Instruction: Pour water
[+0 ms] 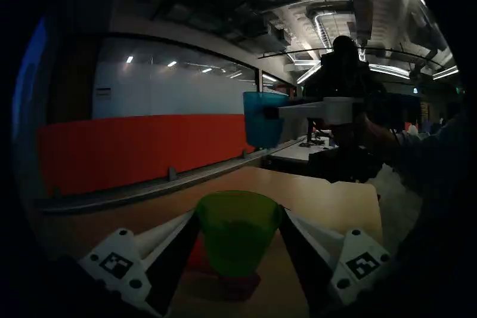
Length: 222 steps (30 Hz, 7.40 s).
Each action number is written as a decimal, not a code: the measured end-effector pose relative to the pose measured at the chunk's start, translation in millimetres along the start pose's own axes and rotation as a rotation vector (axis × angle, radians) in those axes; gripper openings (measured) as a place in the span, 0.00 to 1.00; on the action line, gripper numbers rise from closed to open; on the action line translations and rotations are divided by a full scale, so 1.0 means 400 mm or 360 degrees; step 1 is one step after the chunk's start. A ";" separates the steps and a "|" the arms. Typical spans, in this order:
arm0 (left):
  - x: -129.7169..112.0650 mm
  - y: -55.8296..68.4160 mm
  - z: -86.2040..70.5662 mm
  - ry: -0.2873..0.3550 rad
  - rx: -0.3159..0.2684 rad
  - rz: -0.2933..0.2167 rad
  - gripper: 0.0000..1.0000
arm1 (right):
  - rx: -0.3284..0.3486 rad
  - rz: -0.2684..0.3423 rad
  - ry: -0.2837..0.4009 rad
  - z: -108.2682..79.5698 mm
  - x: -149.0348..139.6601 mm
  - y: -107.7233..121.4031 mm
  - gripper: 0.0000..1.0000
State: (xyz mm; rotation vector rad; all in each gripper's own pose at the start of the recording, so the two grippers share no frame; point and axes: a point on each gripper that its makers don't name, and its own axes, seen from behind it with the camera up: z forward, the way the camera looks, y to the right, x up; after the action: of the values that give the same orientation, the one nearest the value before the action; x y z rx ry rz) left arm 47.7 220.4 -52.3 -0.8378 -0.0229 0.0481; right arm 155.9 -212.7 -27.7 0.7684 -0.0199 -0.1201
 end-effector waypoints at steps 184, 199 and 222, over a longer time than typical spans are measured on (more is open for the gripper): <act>-0.320 -0.282 -0.268 -0.0396 0.0645 -0.0128 0.98 | -0.0203 0.0119 -0.0585 -0.240 -0.647 0.057 0.99; -0.204 -0.313 -0.311 -0.0111 0.0950 0.0022 0.98 | -0.0708 0.0137 -0.0195 -0.286 -0.498 0.195 0.99; -0.090 -0.312 -0.354 0.0171 0.1202 0.0047 0.98 | -0.1240 0.0206 0.0168 -0.355 -0.413 0.308 0.99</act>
State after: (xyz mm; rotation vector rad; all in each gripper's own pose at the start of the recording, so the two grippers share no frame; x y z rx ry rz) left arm 21.4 30.2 -54.2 -0.0844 0.1042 0.0349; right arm 13.0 -7.4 -39.9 -0.0065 0.0743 0.0399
